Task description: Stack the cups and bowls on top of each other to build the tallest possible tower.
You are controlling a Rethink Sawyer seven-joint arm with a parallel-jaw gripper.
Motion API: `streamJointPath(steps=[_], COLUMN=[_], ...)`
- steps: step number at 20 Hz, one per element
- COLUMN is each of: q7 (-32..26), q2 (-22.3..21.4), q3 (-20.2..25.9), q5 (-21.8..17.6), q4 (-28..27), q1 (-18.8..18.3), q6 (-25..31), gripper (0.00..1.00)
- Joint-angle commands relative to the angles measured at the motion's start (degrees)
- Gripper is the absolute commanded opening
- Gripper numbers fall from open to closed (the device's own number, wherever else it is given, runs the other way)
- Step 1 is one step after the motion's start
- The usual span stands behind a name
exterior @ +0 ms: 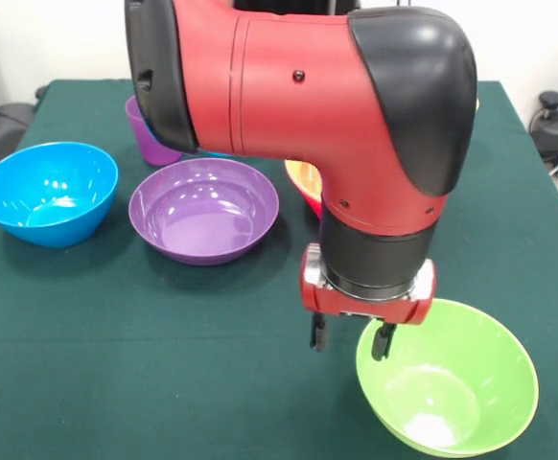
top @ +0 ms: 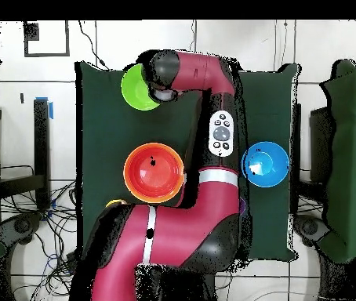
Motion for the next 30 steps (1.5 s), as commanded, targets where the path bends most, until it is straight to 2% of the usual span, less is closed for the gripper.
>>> streamJointPath(steps=[1, 4, 9, 13, 20, 30], q7=[-6.31, -4.28, -4.12, -4.97, -9.33, -10.24], q2=[-1.99, -2.03, -1.84, -1.62, 1.09, 0.17], q3=[4.91, 4.42, 4.33, 4.43, 5.58, 5.57], q5=[-0.57, -0.57, -0.53, -0.81, -1.59, -1.63], q4=[6.81, 6.51, 6.44, 7.58, 5.29, 6.23], q1=[2.3, 3.08, 3.12, 2.64, 0.89, 0.49], q6=[-1.81, -1.61, -2.0, -4.11, -6.17, -6.13], gripper=[1.0, 1.0, 1.0, 1.0, 1.0, 1.0])
